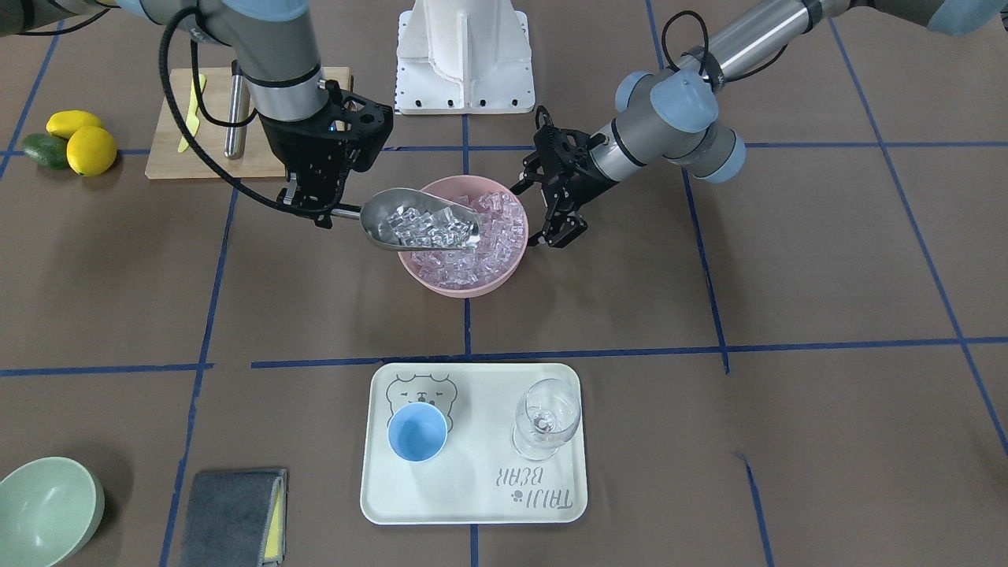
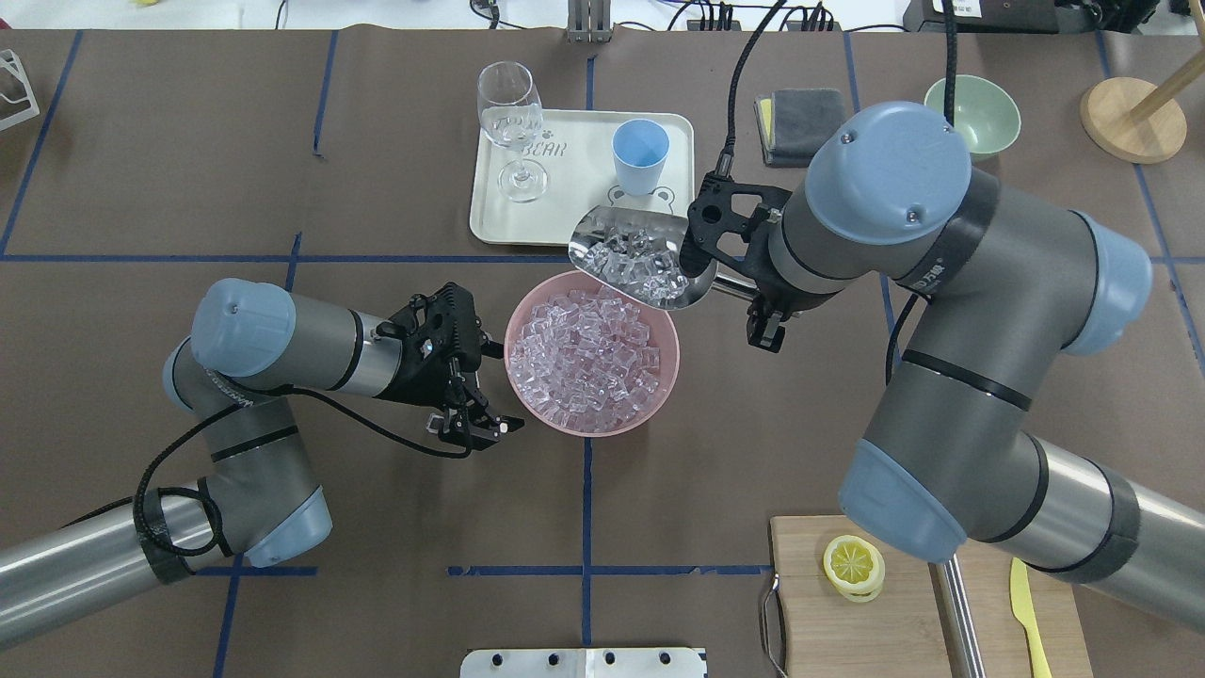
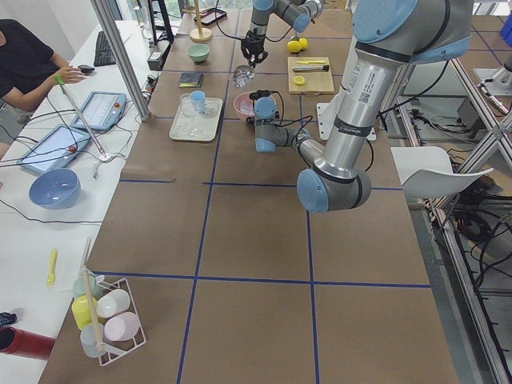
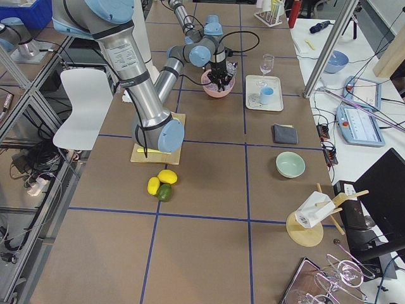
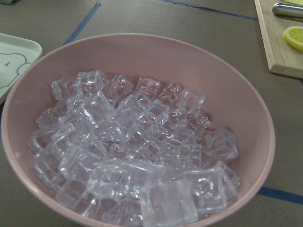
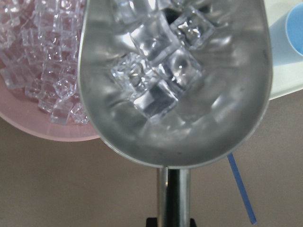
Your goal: Put ice in cup with scoop
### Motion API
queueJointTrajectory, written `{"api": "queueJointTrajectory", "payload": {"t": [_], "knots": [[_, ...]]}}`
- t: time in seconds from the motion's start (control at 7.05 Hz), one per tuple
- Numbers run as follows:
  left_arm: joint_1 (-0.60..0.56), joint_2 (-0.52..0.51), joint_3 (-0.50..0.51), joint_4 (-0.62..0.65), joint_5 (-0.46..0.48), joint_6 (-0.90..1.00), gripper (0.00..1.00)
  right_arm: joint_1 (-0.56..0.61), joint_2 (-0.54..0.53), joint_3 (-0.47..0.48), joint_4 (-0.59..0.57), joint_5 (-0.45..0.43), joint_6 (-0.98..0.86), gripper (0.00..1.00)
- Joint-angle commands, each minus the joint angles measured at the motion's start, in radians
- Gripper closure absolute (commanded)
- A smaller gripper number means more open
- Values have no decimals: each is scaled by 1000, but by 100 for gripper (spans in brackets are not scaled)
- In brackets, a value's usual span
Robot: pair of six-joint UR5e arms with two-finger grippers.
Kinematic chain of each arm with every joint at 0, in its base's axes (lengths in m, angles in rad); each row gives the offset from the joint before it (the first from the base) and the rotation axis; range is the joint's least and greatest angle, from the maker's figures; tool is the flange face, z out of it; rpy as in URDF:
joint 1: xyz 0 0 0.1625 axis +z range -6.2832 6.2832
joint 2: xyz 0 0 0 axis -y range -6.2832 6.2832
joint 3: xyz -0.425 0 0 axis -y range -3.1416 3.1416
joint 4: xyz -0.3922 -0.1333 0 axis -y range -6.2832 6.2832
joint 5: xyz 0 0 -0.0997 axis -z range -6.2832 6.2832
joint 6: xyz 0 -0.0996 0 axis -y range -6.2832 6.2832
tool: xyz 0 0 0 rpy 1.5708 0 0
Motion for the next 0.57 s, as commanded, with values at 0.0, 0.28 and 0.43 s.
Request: {"api": "queueJointTrajectory", "payload": {"t": [0.0, 0.28, 0.43], "knots": [[-8, 13, -9, 2, -2, 1, 0, 15, -7, 20, 20, 5, 108, 100], [-30, 65, -49, 11, -5, 4, 0, 30, -8, 22, 19, 6, 111, 100], [-62, 87, -70, 14, -23, 6, 0, 38, -8, 20, 16, 21, 111, 100]]}}
